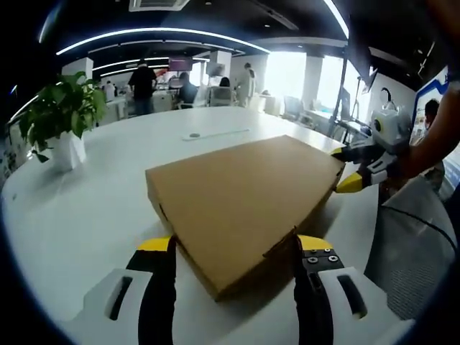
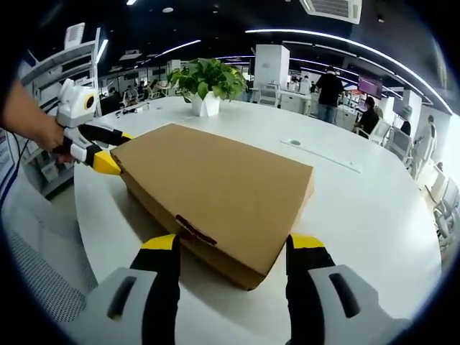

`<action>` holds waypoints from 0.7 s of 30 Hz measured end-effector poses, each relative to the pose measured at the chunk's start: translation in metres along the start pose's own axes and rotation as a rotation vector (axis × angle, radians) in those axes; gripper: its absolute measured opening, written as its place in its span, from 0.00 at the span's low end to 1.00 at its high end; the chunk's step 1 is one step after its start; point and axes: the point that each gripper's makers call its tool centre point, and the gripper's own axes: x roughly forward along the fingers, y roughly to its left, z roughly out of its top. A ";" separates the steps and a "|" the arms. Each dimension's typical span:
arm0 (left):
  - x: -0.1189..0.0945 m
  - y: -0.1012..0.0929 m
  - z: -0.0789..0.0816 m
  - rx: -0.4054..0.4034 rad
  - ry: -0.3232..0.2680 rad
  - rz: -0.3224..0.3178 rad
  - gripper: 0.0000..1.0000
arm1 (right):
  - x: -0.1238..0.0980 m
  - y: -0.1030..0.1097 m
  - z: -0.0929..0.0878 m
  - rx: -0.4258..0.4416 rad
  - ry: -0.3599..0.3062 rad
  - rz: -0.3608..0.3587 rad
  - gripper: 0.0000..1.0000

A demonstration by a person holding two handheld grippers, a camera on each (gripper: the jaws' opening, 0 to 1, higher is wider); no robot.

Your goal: Operate the shoe box by opening the lid, removing the specified soft item, and placing it in the target area until the item is outside and the box remains undamaged.

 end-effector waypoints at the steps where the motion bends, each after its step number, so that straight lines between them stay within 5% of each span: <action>1: 0.000 0.000 0.000 0.000 -0.001 0.000 0.66 | 0.000 0.000 0.000 -0.001 0.000 0.000 0.55; 21: -0.001 -0.001 0.002 -0.029 -0.005 0.002 0.67 | -0.002 -0.002 0.001 0.001 0.017 0.017 0.54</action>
